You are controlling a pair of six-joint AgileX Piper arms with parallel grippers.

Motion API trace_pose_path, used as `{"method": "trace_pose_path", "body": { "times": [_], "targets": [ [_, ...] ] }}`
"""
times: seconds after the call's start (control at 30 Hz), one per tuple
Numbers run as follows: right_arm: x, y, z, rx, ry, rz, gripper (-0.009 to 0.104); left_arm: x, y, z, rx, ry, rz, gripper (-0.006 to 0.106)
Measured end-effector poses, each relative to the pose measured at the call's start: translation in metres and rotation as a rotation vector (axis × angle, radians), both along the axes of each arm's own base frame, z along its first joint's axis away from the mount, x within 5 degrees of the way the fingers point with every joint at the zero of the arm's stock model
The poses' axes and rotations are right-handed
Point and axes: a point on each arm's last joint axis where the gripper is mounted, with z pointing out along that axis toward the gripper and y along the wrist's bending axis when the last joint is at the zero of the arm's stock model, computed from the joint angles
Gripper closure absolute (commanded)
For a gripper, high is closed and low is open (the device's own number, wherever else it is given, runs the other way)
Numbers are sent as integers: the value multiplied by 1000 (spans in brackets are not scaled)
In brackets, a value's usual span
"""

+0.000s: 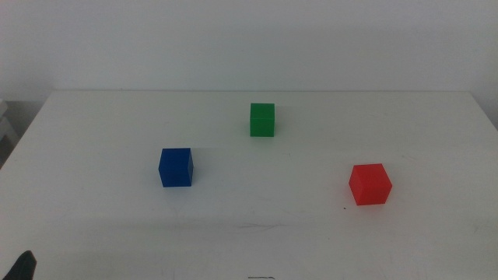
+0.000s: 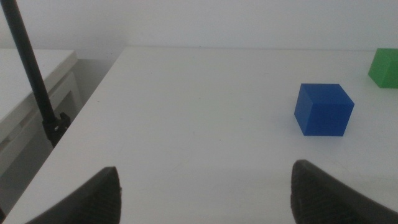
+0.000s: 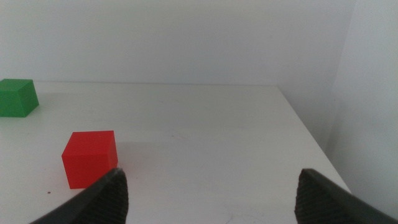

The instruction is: Stack red cubes first, then green, then blue cubes in a specific spot.

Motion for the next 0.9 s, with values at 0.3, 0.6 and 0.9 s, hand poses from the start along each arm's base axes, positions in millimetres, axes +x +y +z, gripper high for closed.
{"method": "trace_pose_path", "body": {
  "times": [0.3,0.6,0.9],
  "targets": [
    [-2,1,5,17,47,3,22,0,0,0,0,0,0,7],
    [-6,1,90,23,168,9,22,0,0,0,0,0,0,7],
    [26,3,142,68,424,31,22,0,0,0,0,0,0,7]
  ]
}}
